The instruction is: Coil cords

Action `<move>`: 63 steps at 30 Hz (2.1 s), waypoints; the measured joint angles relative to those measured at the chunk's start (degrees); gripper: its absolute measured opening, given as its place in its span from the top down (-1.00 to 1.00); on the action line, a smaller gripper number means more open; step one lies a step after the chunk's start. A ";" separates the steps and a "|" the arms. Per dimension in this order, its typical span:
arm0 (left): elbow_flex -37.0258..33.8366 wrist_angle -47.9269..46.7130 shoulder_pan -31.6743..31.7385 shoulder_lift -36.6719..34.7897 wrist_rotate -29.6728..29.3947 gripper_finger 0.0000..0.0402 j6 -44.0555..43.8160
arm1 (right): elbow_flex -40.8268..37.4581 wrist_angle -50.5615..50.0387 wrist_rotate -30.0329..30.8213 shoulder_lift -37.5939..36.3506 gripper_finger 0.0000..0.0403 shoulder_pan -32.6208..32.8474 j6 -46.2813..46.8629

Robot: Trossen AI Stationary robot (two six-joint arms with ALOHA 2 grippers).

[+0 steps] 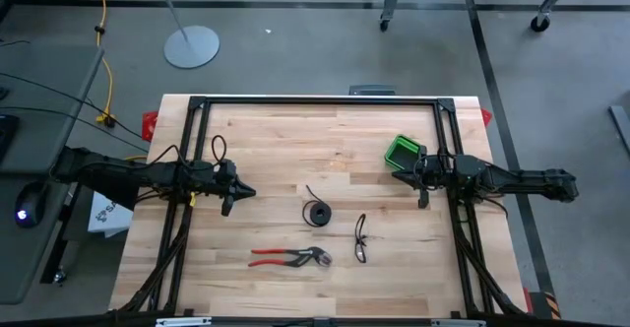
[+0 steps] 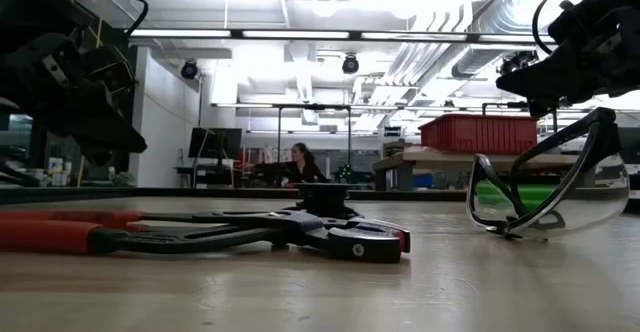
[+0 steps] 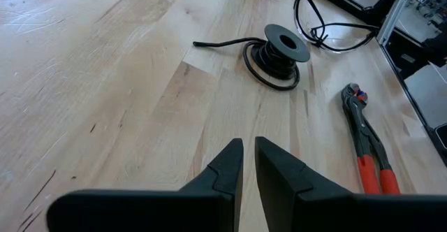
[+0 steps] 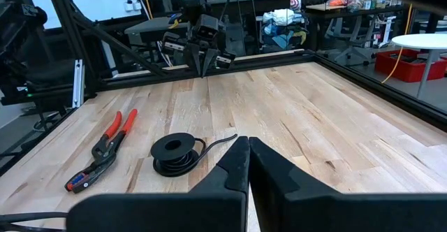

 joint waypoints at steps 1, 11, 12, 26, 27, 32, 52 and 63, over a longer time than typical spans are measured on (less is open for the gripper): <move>0.02 -0.01 0.01 0.01 -0.01 0.83 0.00 | 0.00 -0.01 0.00 0.00 1.00 0.01 0.00; 0.00 0.00 0.01 -0.01 -0.02 0.83 0.00 | 0.00 0.00 0.01 0.00 1.00 0.02 0.00; 0.01 -0.01 0.01 0.00 -0.01 0.83 0.01 | 0.00 -0.02 -0.01 0.00 1.00 0.00 0.00; 0.00 1.15 0.01 0.00 -0.33 0.83 0.01 | 0.00 0.00 0.01 0.00 1.00 0.00 0.00; 0.00 1.38 0.01 -0.03 -0.35 0.83 0.02 | 0.00 -0.02 -0.01 0.00 1.00 0.01 0.00; -0.04 5.53 -0.01 0.01 -4.45 0.83 0.25 | 0.00 0.00 0.01 -0.02 1.00 0.02 0.00; 43.22 26.47 14.80 25.43 13.65 0.99 3.96 | 0.00 0.00 0.01 0.02 1.00 0.02 0.00; 45.35 20.14 13.79 24.58 -9.97 1.00 -3.10 | 0.00 13.32 1.76 0.44 1.00 -0.37 -2.31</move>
